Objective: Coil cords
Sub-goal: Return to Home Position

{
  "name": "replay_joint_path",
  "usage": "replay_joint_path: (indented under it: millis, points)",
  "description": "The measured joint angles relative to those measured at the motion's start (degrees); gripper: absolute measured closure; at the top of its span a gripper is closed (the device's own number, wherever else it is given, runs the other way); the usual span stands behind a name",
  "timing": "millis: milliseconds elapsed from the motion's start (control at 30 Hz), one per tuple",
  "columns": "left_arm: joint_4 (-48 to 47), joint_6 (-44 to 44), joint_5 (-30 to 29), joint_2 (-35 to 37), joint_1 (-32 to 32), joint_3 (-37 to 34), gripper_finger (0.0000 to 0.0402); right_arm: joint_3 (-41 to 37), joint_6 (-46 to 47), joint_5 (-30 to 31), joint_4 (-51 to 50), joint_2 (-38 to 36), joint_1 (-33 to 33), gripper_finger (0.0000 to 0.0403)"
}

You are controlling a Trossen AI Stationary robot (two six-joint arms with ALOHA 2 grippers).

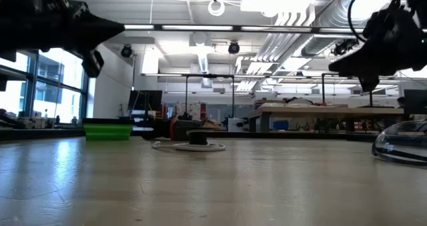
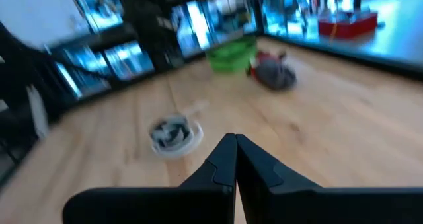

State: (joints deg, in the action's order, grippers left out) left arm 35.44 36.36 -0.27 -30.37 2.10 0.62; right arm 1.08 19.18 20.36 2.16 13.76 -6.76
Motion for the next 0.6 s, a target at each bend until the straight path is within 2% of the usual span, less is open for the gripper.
replay_joint_path:
  millis: [167,333,600]
  points:
    - [-3.0,0.0,0.2,3.1,0.0,0.0,0.0401,0.0,0.0,0.0,0.0,-7.7,0.0,0.0402]
    - [-13.9,0.0,0.1,8.4,0.0,0.0,0.0401,0.0,0.0,0.0,0.0,-13.2,0.0,0.0402]
    - [-34.6,0.0,0.0,20.2,0.1,0.0,0.0401,0.0,0.0,0.0,0.2,-13.8,-0.3,0.0402]
